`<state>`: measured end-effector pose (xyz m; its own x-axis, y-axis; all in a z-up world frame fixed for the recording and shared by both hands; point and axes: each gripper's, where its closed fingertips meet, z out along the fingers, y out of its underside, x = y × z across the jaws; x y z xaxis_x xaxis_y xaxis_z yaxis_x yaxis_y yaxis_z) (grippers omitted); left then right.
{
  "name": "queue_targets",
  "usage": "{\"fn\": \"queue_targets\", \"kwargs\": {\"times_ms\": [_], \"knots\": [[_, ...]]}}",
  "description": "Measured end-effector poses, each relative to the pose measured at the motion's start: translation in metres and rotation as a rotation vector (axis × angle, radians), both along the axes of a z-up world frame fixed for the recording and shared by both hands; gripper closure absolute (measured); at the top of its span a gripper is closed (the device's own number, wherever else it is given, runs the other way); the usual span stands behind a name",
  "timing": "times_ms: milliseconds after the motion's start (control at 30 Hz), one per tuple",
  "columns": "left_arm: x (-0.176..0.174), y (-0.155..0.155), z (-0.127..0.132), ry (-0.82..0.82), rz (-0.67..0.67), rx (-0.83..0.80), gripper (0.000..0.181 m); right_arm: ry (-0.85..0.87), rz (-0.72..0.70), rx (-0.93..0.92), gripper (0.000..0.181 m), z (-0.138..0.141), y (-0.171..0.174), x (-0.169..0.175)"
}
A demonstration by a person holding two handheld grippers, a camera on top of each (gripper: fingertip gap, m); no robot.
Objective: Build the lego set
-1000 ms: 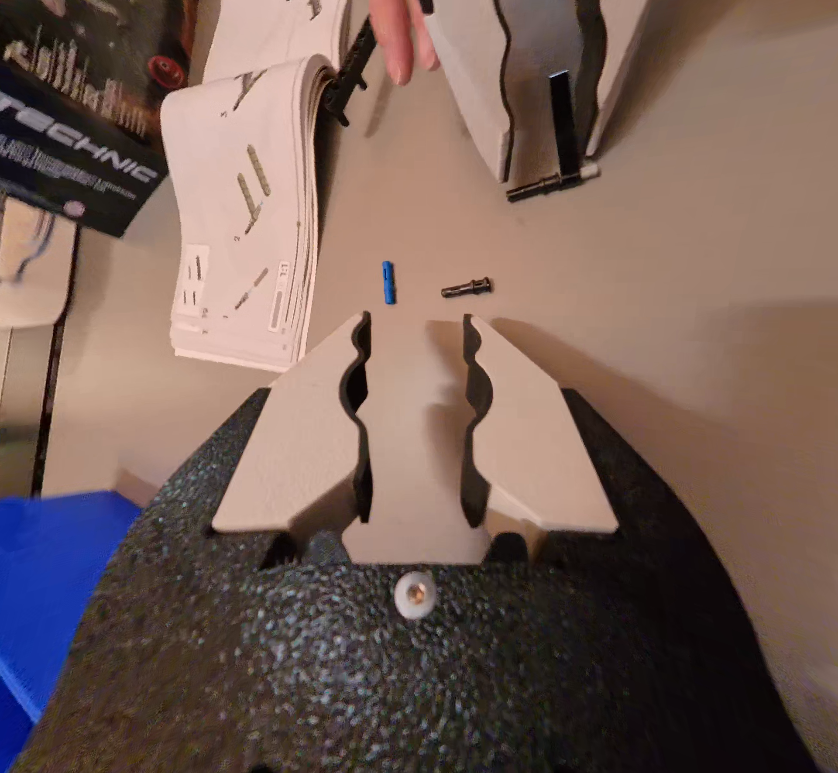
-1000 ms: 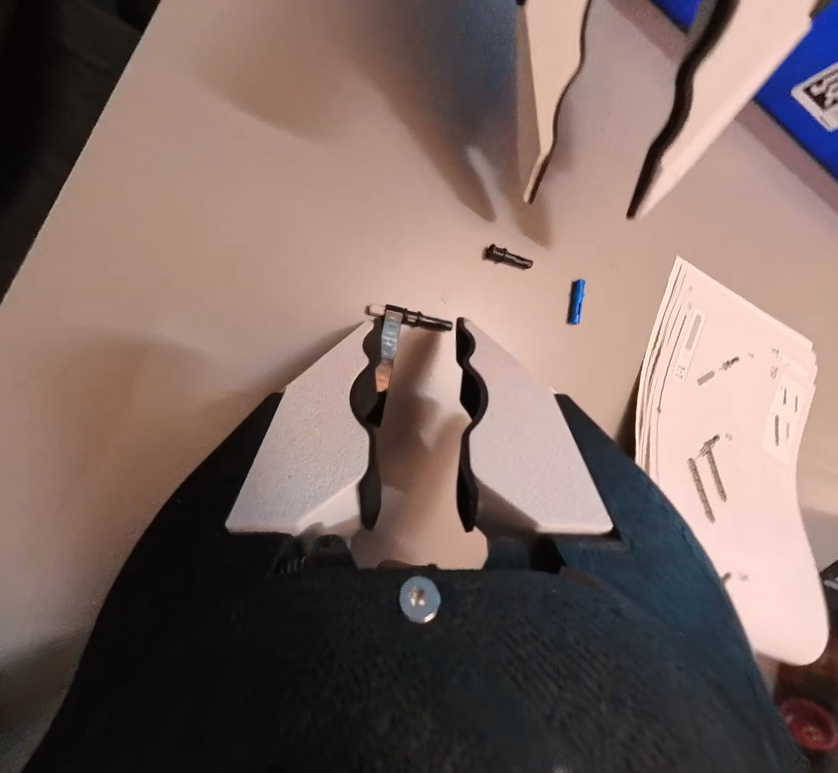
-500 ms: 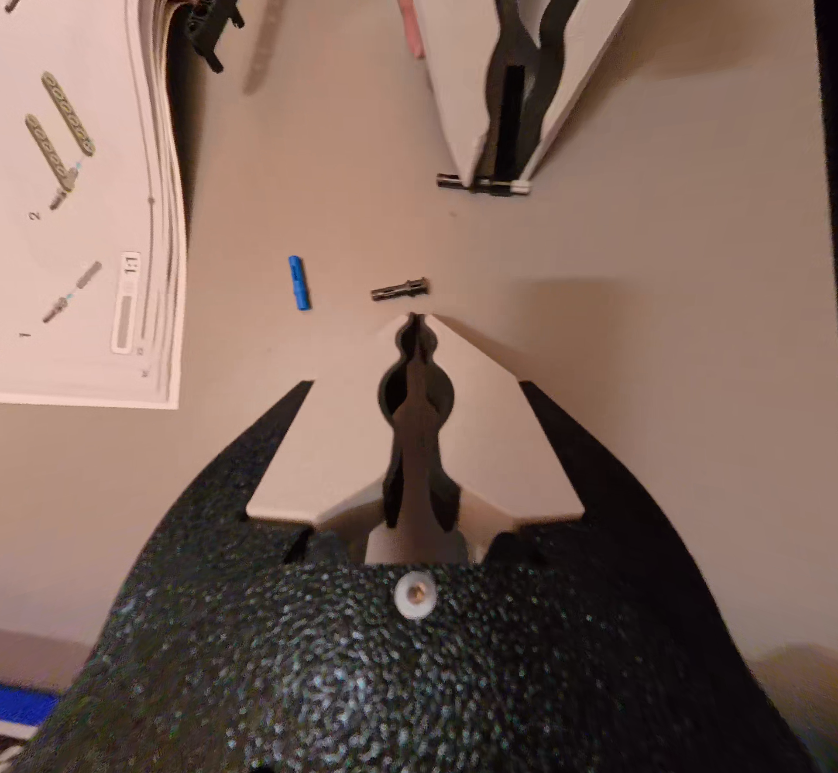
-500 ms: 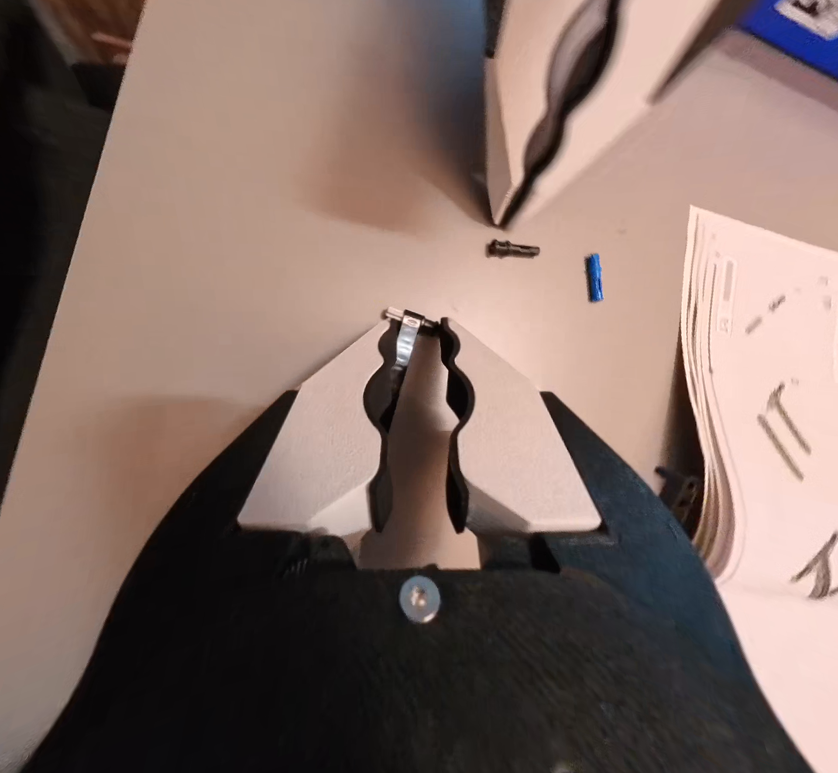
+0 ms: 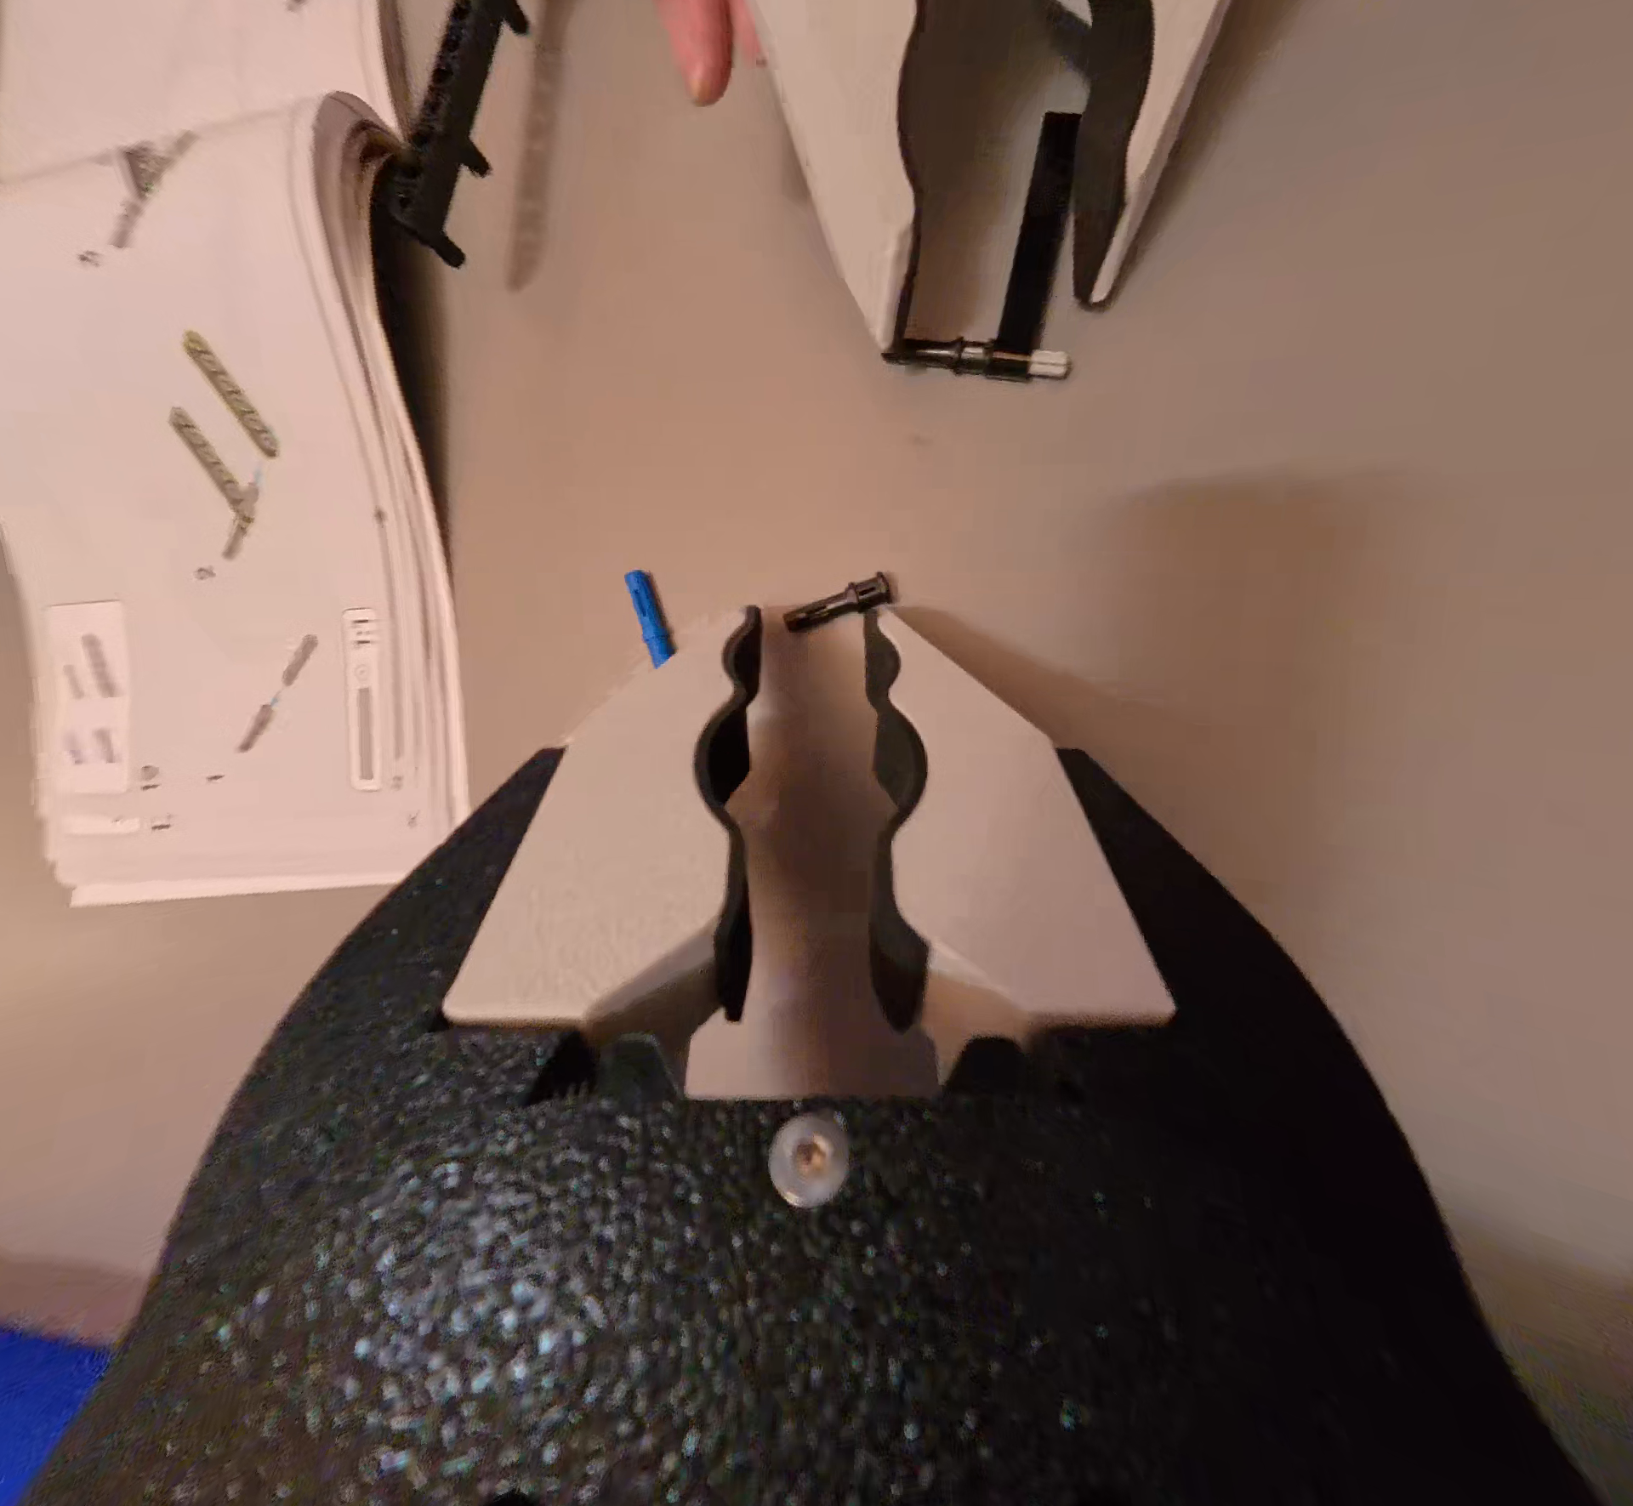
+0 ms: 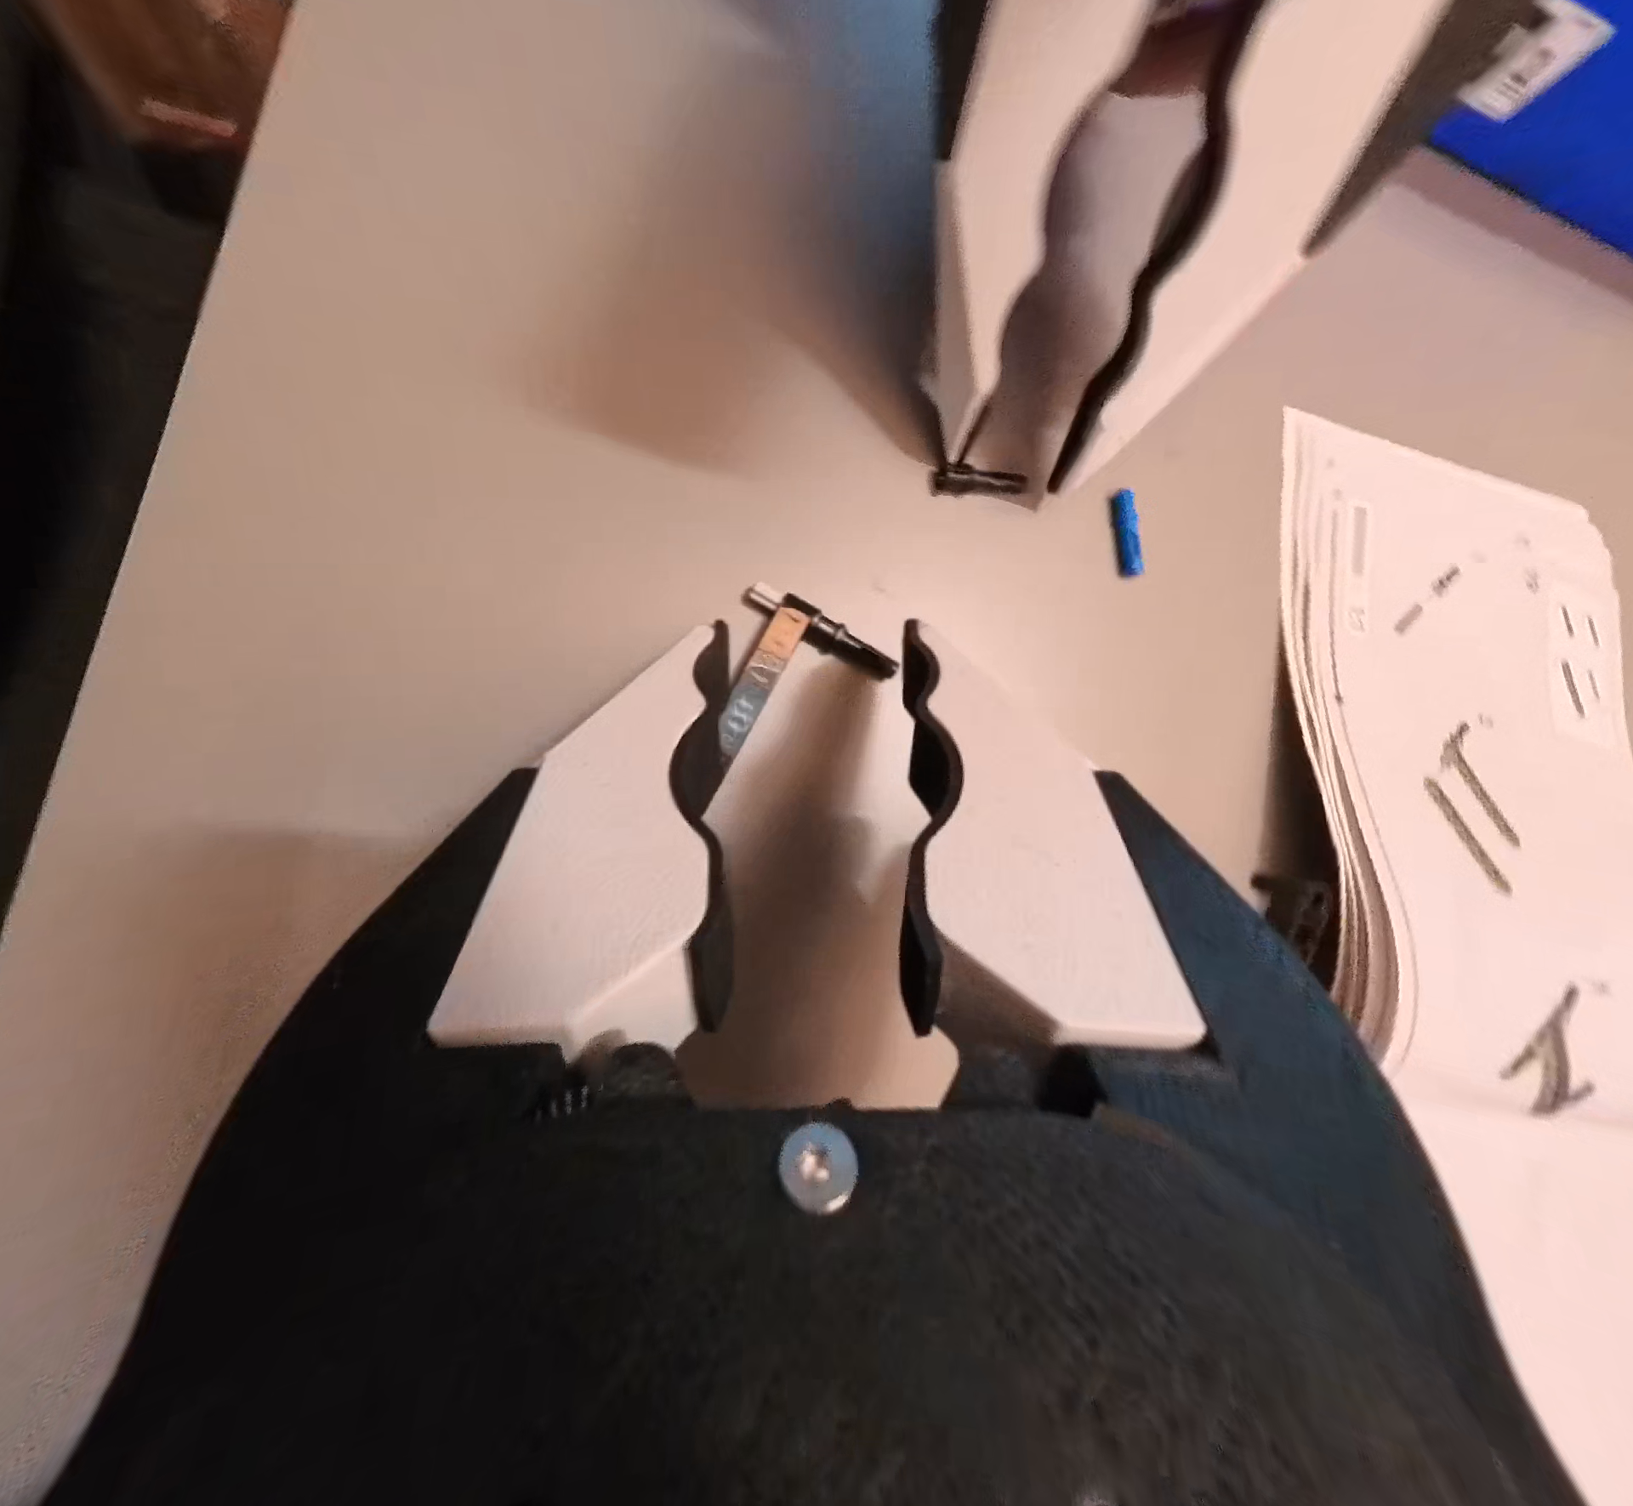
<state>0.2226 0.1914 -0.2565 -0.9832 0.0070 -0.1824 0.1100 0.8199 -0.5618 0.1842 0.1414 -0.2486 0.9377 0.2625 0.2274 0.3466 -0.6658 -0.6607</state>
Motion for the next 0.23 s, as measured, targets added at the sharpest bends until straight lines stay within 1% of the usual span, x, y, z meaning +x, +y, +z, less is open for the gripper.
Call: {"fn": "queue_targets", "kwargs": {"times_ms": [33,67,133,200,233], "knots": [[-0.002,0.000,-0.001,0.054,-0.001,0.005,0.165,-0.017,0.039,-0.004,0.139,-0.002,0.001,-0.001],[-0.004,-0.001,-0.002,0.094,0.000,0.004,0.165,-0.016,0.056,0.006,0.138,-0.002,0.004,-0.001],[-0.011,-0.002,-0.003,0.165,-0.001,-0.010,0.178,0.014,0.081,0.005,0.140,-0.003,0.007,-0.001],[-0.016,-0.003,-0.002,0.227,0.065,-0.038,0.174,0.033,0.093,-0.010,0.157,-0.006,0.005,0.000],[-0.018,-0.003,-0.002,0.255,0.107,-0.054,0.177,0.041,0.091,-0.018,0.167,-0.007,0.004,0.000]]}}
